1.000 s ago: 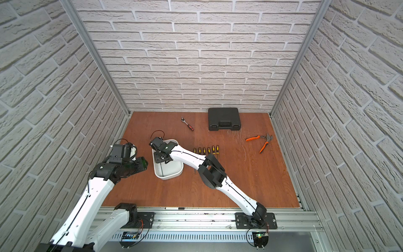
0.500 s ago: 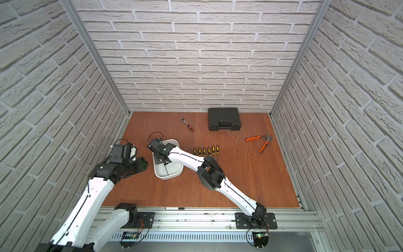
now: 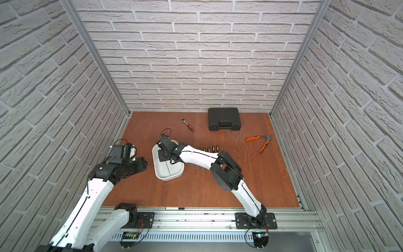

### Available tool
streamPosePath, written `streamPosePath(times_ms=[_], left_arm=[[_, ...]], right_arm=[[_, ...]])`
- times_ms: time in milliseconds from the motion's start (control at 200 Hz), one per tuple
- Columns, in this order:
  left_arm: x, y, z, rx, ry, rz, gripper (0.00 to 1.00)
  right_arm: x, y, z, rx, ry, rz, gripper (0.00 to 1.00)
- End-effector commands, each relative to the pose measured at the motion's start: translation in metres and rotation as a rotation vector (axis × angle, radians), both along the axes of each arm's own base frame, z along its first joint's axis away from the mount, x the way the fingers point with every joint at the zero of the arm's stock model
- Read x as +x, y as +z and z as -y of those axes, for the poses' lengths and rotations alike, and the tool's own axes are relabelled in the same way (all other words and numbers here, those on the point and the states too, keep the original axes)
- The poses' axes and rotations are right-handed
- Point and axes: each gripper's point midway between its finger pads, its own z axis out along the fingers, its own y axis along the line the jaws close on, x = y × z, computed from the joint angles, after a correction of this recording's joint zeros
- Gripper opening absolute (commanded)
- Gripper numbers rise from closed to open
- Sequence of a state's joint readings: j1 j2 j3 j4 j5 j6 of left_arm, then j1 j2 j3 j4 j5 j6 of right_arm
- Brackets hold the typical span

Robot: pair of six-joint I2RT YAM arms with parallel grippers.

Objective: Take the file tool out of the storage box
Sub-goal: Pick up the file tool from the storage box, then place the file tool at the center of the board.

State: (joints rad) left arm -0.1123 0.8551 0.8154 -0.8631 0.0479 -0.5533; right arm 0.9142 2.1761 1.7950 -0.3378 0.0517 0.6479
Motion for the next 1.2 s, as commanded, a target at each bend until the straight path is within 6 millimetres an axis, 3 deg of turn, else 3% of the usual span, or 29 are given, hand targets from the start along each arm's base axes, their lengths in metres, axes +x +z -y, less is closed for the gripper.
streamPosePath(times_ms=[0,95,275,450,600,745,880,1195], left_arm=[[0.005,0.001,0.000,-0.011,0.017,0.026,0.57],[0.008,0.001,0.002,-0.014,0.016,0.031,0.56],[0.014,0.000,0.007,-0.025,0.011,0.038,0.56],[0.022,-0.007,0.016,-0.053,0.007,0.022,0.56],[0.027,-0.013,0.023,-0.069,0.002,-0.001,0.56],[0.029,-0.017,0.027,-0.067,-0.009,-0.023,0.57],[0.031,-0.018,0.029,-0.062,-0.014,-0.031,0.57],[0.031,-0.022,0.029,-0.061,-0.004,-0.047,0.57]], right_arm=[[0.019,0.088,0.013,0.201,-0.049,0.162,0.02],[0.020,0.107,0.053,0.156,-0.119,0.212,0.02],[0.019,0.102,0.160,-0.107,-0.294,0.245,0.03],[0.010,0.073,0.260,-0.329,-0.430,0.208,0.02],[0.001,0.041,0.316,-0.405,-0.519,0.139,0.02],[-0.001,0.015,0.344,-0.396,-0.554,0.063,0.02],[0.002,-0.001,0.357,-0.399,-0.551,0.027,0.02],[0.016,-0.037,0.359,-0.394,-0.491,-0.028,0.02]])
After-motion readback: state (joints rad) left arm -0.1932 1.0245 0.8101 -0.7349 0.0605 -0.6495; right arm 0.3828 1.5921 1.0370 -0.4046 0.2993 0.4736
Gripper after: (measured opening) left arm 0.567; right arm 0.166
